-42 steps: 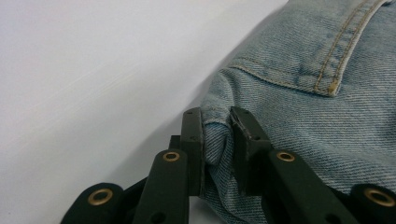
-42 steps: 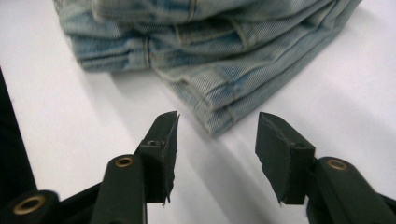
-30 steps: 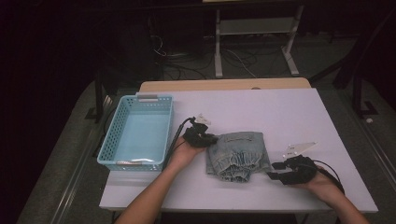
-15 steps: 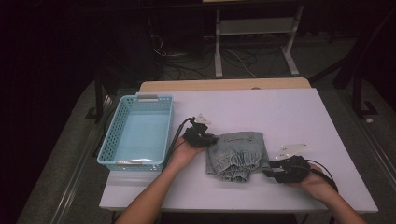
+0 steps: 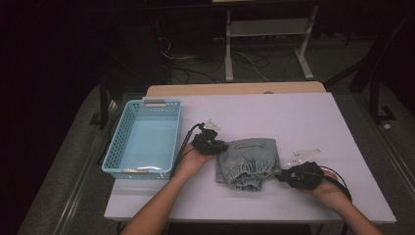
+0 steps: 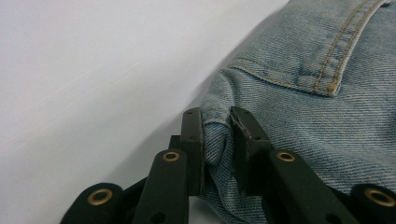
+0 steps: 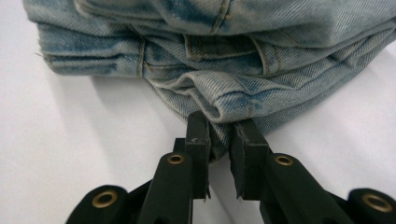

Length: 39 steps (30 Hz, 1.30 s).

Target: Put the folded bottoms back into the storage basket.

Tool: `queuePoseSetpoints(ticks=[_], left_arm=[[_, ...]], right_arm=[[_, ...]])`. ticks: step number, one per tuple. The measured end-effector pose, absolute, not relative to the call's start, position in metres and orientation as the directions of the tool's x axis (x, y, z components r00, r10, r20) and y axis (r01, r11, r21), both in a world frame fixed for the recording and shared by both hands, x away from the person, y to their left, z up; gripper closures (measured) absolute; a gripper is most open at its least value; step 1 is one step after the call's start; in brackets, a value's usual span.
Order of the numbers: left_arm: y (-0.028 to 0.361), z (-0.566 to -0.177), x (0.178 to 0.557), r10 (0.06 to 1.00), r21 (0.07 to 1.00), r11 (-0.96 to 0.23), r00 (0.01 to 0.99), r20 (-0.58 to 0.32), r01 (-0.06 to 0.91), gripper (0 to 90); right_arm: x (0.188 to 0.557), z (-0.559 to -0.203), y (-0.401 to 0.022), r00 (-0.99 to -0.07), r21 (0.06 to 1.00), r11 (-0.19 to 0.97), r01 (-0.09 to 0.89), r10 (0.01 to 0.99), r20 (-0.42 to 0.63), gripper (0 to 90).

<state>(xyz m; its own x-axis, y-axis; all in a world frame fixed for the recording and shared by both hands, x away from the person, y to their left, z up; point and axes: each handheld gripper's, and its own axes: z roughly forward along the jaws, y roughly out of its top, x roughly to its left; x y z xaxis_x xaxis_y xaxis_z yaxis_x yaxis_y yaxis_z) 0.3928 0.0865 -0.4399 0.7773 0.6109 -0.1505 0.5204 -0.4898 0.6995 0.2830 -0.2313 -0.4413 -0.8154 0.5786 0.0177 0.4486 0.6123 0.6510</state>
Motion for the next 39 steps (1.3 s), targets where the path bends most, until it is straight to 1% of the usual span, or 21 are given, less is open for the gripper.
queuePoseSetpoints(ticks=[9, 13, 19, 29, 35, 39], left_arm=[[0.086, -0.435, 0.391, 0.617, 0.705, -0.474, 0.770, -0.161, 0.527, 76.2], [0.087, -0.427, 0.387, 0.602, 0.725, -0.460, 0.780, -0.170, 0.512, 76.5], [0.085, -0.414, 0.376, 0.573, 0.762, -0.447, 0.804, -0.158, 0.468, 76.7], [0.071, -0.397, 0.355, 0.484, 0.801, -0.455, 0.863, -0.144, 0.389, 77.0], [0.051, -0.384, 0.333, 0.401, 0.828, -0.451, 0.904, -0.146, 0.333, 77.3], [0.047, -0.380, 0.328, 0.389, 0.830, -0.455, 0.910, -0.140, 0.322, 77.4]], right_arm=[[0.283, -0.430, -0.235, -0.813, 0.708, 0.552, 0.441, 0.580, 0.054, 78.1], [0.282, -0.424, -0.235, -0.815, 0.735, 0.523, 0.430, 0.576, 0.067, 78.4], [0.279, -0.413, -0.235, -0.818, 0.780, 0.474, 0.410, 0.568, 0.085, 78.8], [0.280, -0.401, -0.229, -0.828, 0.825, 0.413, 0.386, 0.549, 0.113, 78.9], [0.281, -0.398, -0.222, -0.836, 0.834, 0.408, 0.371, 0.539, 0.108, 78.9], [0.282, -0.395, -0.223, -0.835, 0.843, 0.391, 0.369, 0.539, 0.116, 78.9]])
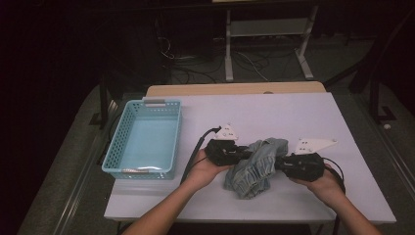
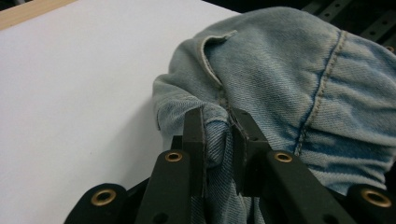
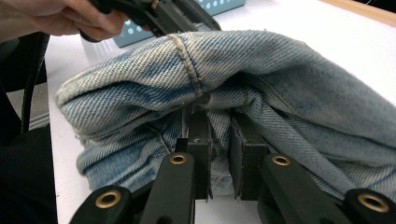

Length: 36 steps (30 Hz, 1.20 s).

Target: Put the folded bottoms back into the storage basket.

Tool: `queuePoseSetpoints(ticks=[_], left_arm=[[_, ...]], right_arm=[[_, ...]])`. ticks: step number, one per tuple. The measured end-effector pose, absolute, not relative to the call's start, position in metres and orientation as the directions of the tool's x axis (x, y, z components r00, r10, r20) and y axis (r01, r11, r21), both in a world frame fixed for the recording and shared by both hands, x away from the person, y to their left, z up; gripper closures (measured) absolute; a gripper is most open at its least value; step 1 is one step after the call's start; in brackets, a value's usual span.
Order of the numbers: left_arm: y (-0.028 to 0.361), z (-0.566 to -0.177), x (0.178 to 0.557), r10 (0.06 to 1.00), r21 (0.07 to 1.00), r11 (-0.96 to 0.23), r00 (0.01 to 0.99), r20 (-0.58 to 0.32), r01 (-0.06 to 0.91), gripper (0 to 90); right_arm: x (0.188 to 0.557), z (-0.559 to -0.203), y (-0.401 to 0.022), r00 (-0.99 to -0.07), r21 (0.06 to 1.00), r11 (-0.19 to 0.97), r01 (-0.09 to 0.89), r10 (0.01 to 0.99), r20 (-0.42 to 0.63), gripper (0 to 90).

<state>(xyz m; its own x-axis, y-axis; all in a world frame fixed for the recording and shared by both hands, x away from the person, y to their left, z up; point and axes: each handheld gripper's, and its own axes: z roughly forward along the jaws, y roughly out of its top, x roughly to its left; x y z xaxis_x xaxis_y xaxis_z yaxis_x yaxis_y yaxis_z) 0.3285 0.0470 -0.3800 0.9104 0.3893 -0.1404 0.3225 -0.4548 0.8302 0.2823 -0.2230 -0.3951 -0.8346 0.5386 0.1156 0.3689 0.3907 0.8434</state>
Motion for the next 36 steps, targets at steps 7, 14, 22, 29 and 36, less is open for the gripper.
queuePoseSetpoints(ticks=[7, 14, 22, 29, 36], left_arm=[[0.054, -0.375, 0.341, 0.411, 0.810, -0.448, 0.892, -0.189, 0.378, 77.3], [0.062, -0.367, 0.357, 0.442, 0.791, -0.458, 0.876, -0.195, 0.407, 77.3], [0.070, -0.354, 0.376, 0.457, 0.787, -0.447, 0.865, -0.208, 0.425, 77.2], [0.082, -0.342, 0.387, 0.477, 0.784, -0.440, 0.854, -0.208, 0.437, 77.2], [0.100, -0.327, 0.396, 0.502, 0.794, -0.418, 0.841, -0.203, 0.441, 77.2]], right_arm=[[0.288, -0.391, -0.223, -0.831, 0.851, 0.371, 0.373, 0.542, 0.127, 78.9], [0.300, -0.384, -0.213, -0.839, 0.853, 0.380, 0.359, 0.532, 0.115, 78.9], [0.314, -0.376, -0.204, -0.838, 0.863, 0.369, 0.346, 0.534, 0.108, 78.9], [0.327, -0.366, -0.195, -0.841, 0.872, 0.356, 0.336, 0.530, 0.108, 78.9], [0.341, -0.355, -0.180, -0.848, 0.885, 0.340, 0.317, 0.520, 0.104, 78.9]])
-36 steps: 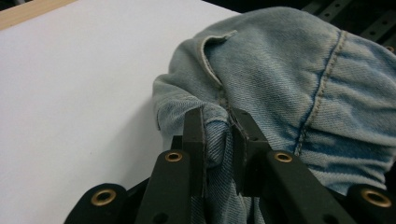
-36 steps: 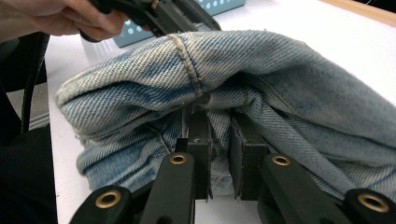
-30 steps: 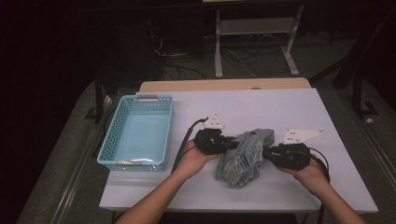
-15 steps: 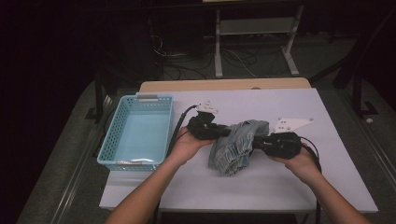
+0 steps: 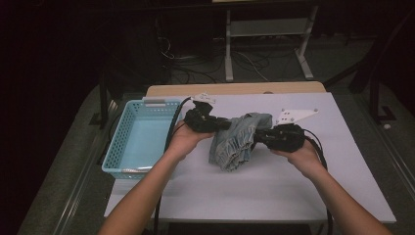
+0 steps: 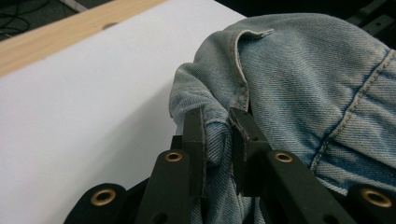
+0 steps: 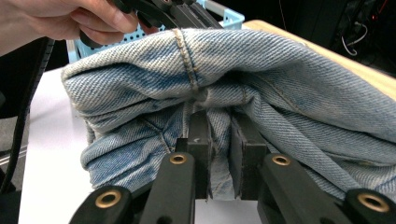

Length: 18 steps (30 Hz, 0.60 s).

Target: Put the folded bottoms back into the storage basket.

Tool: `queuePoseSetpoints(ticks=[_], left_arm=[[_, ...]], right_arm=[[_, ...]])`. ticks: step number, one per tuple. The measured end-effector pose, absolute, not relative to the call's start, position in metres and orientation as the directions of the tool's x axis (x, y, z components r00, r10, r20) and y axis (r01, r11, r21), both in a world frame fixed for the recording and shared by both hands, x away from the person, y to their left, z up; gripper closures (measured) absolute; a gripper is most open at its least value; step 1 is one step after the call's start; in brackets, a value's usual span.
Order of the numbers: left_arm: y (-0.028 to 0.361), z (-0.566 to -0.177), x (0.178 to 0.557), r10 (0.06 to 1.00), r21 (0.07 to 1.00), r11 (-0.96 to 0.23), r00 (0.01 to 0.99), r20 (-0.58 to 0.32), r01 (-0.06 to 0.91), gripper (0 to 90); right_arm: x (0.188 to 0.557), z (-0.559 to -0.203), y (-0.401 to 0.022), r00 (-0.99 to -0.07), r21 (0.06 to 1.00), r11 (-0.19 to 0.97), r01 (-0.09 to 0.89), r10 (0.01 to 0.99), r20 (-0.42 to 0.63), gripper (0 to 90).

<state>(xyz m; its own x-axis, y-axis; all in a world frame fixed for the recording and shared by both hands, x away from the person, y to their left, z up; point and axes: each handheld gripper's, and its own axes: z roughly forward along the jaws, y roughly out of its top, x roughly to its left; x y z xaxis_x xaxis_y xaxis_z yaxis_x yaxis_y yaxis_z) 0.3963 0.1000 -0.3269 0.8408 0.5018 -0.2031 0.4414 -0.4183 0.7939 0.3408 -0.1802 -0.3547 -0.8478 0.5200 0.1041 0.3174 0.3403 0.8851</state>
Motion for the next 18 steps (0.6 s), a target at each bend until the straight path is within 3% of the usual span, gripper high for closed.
queuePoseSetpoints(ticks=[18], left_arm=[[0.157, -0.289, 0.412, 0.564, 0.811, -0.358, 0.800, -0.207, 0.462, 77.2]], right_arm=[[0.372, -0.317, -0.130, -0.878, 0.890, 0.362, 0.275, 0.472, 0.079, 78.9]])
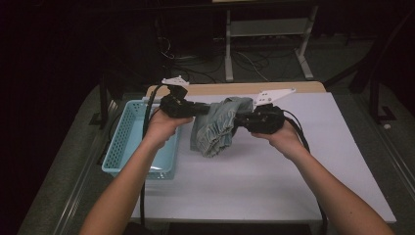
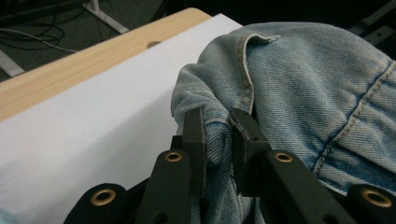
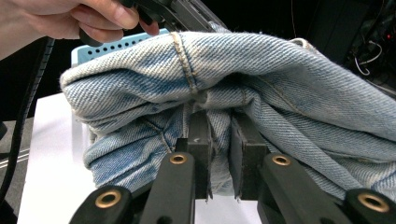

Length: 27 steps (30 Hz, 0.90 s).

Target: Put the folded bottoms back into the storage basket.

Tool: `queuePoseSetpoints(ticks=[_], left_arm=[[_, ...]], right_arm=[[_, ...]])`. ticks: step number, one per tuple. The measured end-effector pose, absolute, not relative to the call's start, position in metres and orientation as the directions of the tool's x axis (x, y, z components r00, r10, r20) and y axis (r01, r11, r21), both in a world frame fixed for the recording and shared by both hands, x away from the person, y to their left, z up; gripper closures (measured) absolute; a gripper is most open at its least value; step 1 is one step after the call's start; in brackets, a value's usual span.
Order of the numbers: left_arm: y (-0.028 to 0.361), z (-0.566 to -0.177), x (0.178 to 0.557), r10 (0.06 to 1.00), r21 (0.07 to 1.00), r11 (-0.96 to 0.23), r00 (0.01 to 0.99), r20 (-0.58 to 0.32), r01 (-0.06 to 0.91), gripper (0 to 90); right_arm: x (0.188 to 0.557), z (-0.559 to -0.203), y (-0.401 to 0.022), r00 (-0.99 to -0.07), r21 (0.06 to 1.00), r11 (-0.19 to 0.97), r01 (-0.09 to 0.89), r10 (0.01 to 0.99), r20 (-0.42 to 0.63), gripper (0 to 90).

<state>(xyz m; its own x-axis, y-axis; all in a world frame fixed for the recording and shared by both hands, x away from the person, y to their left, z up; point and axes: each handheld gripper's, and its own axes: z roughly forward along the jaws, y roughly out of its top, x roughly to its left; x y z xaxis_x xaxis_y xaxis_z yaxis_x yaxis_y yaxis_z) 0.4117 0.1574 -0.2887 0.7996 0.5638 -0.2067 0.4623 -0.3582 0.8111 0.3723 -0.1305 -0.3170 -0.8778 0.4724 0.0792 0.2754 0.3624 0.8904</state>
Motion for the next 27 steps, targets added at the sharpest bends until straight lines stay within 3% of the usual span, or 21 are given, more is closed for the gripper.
queuePoseSetpoints(ticks=[27], left_arm=[[0.271, -0.273, 0.411, 0.674, 0.825, -0.233, 0.697, -0.245, 0.515, 77.1]], right_arm=[[0.400, -0.292, -0.021, -0.926, 0.891, 0.403, 0.211, 0.374, 0.050, 78.9]])
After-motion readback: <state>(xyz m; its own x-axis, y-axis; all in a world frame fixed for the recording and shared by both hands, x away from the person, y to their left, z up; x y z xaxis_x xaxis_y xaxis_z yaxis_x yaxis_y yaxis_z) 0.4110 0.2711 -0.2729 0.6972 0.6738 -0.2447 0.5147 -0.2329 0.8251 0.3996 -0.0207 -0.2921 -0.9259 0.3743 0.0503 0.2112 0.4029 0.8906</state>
